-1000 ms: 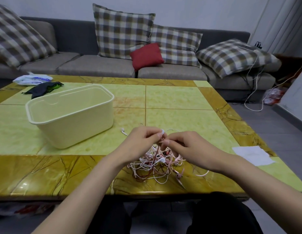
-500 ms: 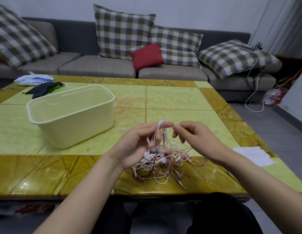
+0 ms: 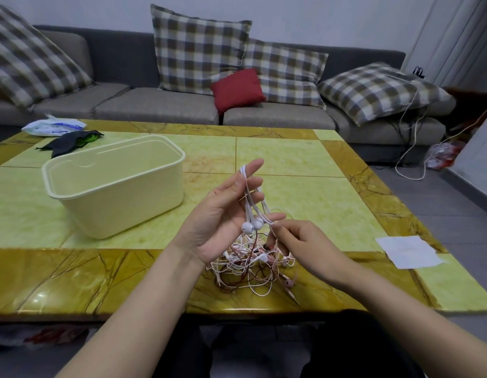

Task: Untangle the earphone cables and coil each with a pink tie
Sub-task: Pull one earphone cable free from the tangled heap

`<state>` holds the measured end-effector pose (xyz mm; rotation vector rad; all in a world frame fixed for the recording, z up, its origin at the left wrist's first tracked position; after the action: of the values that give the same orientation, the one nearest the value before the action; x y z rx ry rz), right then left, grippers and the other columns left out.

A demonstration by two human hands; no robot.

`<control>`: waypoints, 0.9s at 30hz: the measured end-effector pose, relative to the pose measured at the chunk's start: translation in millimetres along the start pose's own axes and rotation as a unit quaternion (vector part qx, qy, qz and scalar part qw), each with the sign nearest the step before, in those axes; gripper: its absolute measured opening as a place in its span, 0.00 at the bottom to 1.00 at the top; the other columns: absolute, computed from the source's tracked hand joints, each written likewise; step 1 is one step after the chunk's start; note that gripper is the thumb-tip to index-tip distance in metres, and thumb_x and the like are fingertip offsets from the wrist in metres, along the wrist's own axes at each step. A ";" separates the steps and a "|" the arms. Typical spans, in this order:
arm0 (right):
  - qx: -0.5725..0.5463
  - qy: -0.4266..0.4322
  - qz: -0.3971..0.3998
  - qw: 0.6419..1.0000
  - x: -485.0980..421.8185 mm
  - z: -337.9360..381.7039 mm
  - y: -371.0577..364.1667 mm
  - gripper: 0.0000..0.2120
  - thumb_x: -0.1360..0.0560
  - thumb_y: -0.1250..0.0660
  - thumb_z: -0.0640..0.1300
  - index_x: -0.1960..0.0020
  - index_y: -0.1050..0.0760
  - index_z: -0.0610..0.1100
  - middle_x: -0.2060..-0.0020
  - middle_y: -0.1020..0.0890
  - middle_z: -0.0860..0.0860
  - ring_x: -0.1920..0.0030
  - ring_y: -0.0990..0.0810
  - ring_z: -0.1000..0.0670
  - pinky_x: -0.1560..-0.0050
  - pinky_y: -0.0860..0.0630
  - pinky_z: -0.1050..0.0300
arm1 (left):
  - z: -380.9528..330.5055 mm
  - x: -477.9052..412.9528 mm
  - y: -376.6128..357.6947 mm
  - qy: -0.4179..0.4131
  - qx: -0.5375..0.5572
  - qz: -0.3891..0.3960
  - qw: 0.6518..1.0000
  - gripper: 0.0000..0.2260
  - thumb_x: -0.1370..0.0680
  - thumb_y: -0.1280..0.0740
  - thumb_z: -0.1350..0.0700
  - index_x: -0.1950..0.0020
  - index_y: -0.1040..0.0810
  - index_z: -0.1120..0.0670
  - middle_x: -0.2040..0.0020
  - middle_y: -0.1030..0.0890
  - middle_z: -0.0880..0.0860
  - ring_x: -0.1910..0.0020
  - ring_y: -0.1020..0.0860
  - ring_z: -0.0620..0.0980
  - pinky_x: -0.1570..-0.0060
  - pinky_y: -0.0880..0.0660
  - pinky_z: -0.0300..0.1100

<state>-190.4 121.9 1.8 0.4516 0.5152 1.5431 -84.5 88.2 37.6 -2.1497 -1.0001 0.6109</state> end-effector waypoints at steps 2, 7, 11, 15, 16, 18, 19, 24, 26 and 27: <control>0.013 0.006 -0.011 1.000 2.9 1.0 -2.0 0.18 0.19 0.44 0.49 0.64 0.24 0.49 0.75 0.29 0.53 0.74 0.32 0.57 0.69 0.36 0.64 | -1.5 -2.0 1.5 -0.015 -0.053 -0.017 0.998 0.13 0.27 0.39 0.57 0.50 0.16 0.54 0.64 0.18 0.47 0.63 0.19 0.43 0.48 0.25 0.63; 0.055 0.031 0.011 0.998 8.6 2.4 -9.4 0.15 0.20 0.44 0.49 0.60 0.23 0.53 0.71 0.28 0.49 0.71 0.31 0.54 0.66 0.35 0.59 | -4.8 -1.2 21.3 -0.020 -0.355 -0.069 0.932 0.11 0.24 0.37 0.56 0.54 0.17 0.59 0.45 0.18 0.44 0.53 0.19 0.42 0.52 0.29 0.53; 0.092 0.047 0.035 0.994 11.5 9.5 -6.9 0.12 0.21 0.42 0.51 0.59 0.24 0.55 0.71 0.26 0.51 0.70 0.30 0.55 0.66 0.33 0.57 | -1.3 0.9 32.9 0.006 -0.533 -0.073 0.843 0.11 0.21 0.37 0.57 0.56 0.15 0.55 0.45 0.19 0.40 0.42 0.24 0.38 0.52 0.28 0.38; 0.099 0.072 0.029 0.992 9.5 23.3 8.7 0.11 0.22 0.40 0.51 0.59 0.22 0.54 0.74 0.28 0.55 0.72 0.33 0.57 0.68 0.36 0.58 | 15.9 4.6 31.3 0.077 -0.582 -0.027 0.809 0.13 0.21 0.39 0.60 0.61 0.18 0.59 0.66 0.18 0.47 0.68 0.23 0.46 0.70 0.32 0.36; 0.098 0.074 0.020 0.992 8.3 25.7 13.8 0.11 0.22 0.40 0.51 0.59 0.21 0.53 0.75 0.27 0.56 0.73 0.33 0.58 0.68 0.36 0.60 | 19.3 5.4 30.3 0.089 -0.573 -0.021 0.814 0.13 0.21 0.39 0.59 0.62 0.18 0.56 0.69 0.20 0.49 0.72 0.27 0.46 0.71 0.36 0.38; 0.091 0.074 0.005 0.993 5.9 28.5 22.3 0.10 0.22 0.38 0.50 0.60 0.22 0.50 0.76 0.25 0.62 0.73 0.31 0.59 0.70 0.37 0.66 | 23.6 4.9 30.6 0.101 -0.537 -0.023 0.837 0.15 0.21 0.39 0.57 0.64 0.18 0.51 0.73 0.24 0.51 0.77 0.32 0.45 0.71 0.39 0.41; 0.083 0.073 -0.003 0.994 4.7 28.6 25.7 0.10 0.22 0.37 0.49 0.61 0.22 0.50 0.75 0.25 0.64 0.73 0.31 0.59 0.70 0.37 0.67 | 25.7 4.6 30.3 0.107 -0.513 -0.021 0.851 0.14 0.21 0.39 0.54 0.62 0.17 0.51 0.74 0.26 0.50 0.78 0.34 0.45 0.70 0.37 0.42; 0.022 0.064 -0.045 0.997 -0.5 18.2 32.9 0.11 0.24 0.36 0.50 0.63 0.24 0.49 0.74 0.26 0.57 0.70 0.31 0.57 0.66 0.34 0.60 | 34.8 9.5 18.6 0.151 -0.372 0.042 0.915 0.14 0.20 0.42 0.56 0.45 0.20 0.61 0.74 0.32 0.48 0.76 0.38 0.44 0.45 0.27 0.59; 0.015 0.054 -0.049 0.997 -0.6 13.0 31.1 0.12 0.23 0.37 0.49 0.64 0.25 0.50 0.75 0.28 0.57 0.72 0.33 0.57 0.68 0.36 0.62 | 34.1 11.4 14.3 0.161 -0.314 0.046 0.934 0.17 0.23 0.43 0.55 0.42 0.23 0.63 0.72 0.34 0.48 0.75 0.39 0.43 0.44 0.24 0.57; 0.012 0.049 -0.052 0.997 -0.5 11.0 30.2 0.13 0.22 0.38 0.49 0.65 0.25 0.51 0.76 0.28 0.57 0.73 0.34 0.58 0.70 0.37 0.64 | 33.0 11.5 13.1 0.161 -0.276 0.041 0.947 0.17 0.24 0.42 0.56 0.42 0.23 0.64 0.72 0.34 0.48 0.75 0.40 0.43 0.44 0.24 0.57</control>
<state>-208.7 121.5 28.2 0.3627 0.6248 1.4663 -92.8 103.7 4.7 -2.6755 -0.9784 -0.0093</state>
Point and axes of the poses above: each hand's wrist, its own x-axis away from the middle knuckle, its own y-axis out of the back of the hand, z = x × y, the point moved 8 cm from there along -x, towards the middle knuckle
